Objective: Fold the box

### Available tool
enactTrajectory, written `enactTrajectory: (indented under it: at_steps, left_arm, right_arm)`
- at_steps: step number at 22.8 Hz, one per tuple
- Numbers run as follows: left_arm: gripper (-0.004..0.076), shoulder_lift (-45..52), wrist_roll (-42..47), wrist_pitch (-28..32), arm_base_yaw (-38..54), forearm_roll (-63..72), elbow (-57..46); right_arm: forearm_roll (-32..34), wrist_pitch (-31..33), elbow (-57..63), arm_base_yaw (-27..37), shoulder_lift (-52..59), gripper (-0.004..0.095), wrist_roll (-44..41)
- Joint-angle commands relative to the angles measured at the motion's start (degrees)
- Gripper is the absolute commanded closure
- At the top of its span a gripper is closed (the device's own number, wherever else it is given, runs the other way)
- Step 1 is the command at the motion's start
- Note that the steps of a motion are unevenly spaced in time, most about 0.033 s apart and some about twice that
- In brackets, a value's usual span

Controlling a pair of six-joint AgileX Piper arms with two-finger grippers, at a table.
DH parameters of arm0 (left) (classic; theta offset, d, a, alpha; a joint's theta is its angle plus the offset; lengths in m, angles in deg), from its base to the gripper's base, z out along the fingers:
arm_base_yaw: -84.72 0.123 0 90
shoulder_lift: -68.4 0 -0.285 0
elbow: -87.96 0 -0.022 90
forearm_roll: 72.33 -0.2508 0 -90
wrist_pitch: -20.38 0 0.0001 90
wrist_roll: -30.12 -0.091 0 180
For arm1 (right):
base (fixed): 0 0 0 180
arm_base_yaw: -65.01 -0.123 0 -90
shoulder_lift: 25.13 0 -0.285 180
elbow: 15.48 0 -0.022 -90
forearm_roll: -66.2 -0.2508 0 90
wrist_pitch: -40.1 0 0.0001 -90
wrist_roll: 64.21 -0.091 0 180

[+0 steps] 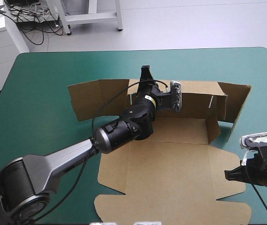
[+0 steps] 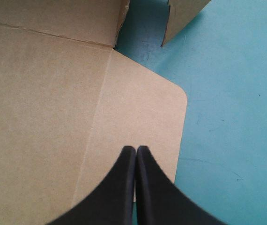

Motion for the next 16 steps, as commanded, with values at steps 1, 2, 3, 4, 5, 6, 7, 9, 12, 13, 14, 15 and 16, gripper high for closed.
enactTrajectory:
  at_steps: [1,2,3,4,5,6,7,9,12,13,14,15,16]
  left_arm:
    - [0.0734,3.1,12.2,2.7,-2.3,-13.6,-2.4]
    - [0.0734,3.1,14.9,2.8,-2.4,-16.1,-3.7]
    - [0.0734,3.1,17.6,2.9,-2.7,-19.2,-5.3]
    - [0.0734,3.1,19.1,2.7,-2.7,-22.2,-6.9]
    - [0.0734,3.1,22.3,2.8,-2.7,-26.1,-8.7]
    - [0.0734,3.1,23.8,2.8,-2.8,-27.8,-9.7]
    - [0.0734,3.1,27.5,2.7,-2.9,-31.4,-11.4]
    - [0.0734,3.1,29.9,2.8,-2.9,-32.6,-12.1]
    - [0.0734,3.1,30.3,2.7,-2.9,-33.0,-12.1]
    - [0.0734,3.1,30.3,2.7,-2.9,-33.4,-12.1]
    - [0.0734,3.1,30.3,2.6,-2.9,-33.6,-12.1]
    - [0.0734,3.1,30.3,2.7,-2.9,-33.6,-12.1]
    - [0.0734,3.1,30.3,2.8,-2.9,-33.6,-12.1]
  right_arm:
    - [-0.9,-2.1,-1.4,-0.1,0.1,0.0928,0.5]
    - [-0.9,-2.1,-1.4,-0.1,0.1,0.0927,0.5]
    - [-1.1,-2.1,-1.4,-0.1,0.1,0.0928,0.5]
    - [-1.2,-2.1,-1.4,-0.1,0.1,0.0928,0.5]
    - [-1.6,-2.1,-1.4,-0.1,0.1,0.0928,0.5]
    - [-1.7,-2.1,-1.4,-0.1,0.1,0.0928,0.5]
    - [-2.5,-2.1,-1.4,-0.1,0.1,0.0928,0.5]
    - [-3.3,-2.6,-1.4,-0.1,0.1,0.0928,0.5]
    - [-3.7,-3.0,-1.4,-0.1,0.1,0.0918,0.7]
    - [-3.7,-3.0,-1.4,-0.1,0.1,0.0908,0.7]
    - [-4.3,-3.0,-1.4,-0.1,0.1,0.0865,-0.8]
    - [-4.9,-2.8,-1.4,-0.1,0.1,0.0834,-1.6]
    - [-5.5,-2.6,-1.4,-0.1,0.0,0.0787,-2.1]
